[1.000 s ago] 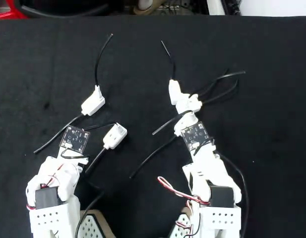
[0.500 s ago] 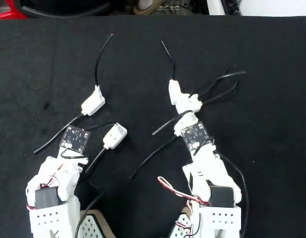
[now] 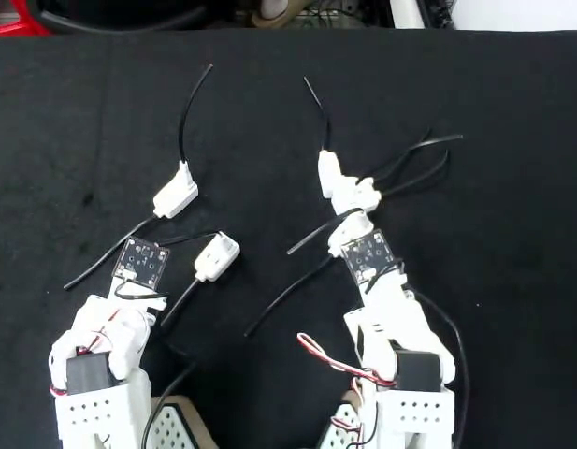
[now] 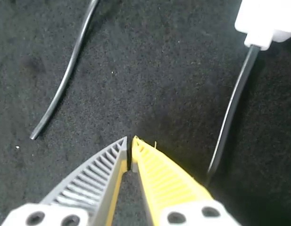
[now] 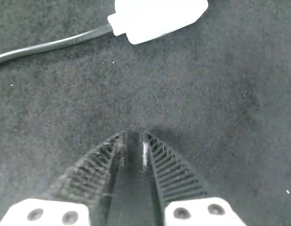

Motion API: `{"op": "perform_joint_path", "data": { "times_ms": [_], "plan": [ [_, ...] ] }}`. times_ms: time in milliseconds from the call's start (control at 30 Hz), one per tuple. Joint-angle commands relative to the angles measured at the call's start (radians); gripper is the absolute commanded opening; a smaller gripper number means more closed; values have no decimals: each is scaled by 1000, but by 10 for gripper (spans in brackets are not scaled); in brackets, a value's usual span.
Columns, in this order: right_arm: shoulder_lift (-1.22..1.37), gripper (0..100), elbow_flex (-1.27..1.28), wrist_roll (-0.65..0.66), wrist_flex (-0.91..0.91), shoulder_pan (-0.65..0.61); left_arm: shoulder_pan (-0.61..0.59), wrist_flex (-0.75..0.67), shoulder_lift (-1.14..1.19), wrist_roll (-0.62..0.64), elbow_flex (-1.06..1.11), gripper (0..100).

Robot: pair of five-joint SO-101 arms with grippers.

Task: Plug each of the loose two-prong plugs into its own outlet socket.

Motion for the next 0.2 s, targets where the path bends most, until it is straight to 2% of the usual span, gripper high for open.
{"op": "perform_joint_path", "data": {
  "times_ms": [0, 167],
  "plan": [
    [-67, 54, -4, 6, 5, 12, -12, 3, -6, -6, 18, 32],
    [-67, 54, -4, 6, 5, 12, -12, 3, -6, -6, 18, 32]
  ]
}}
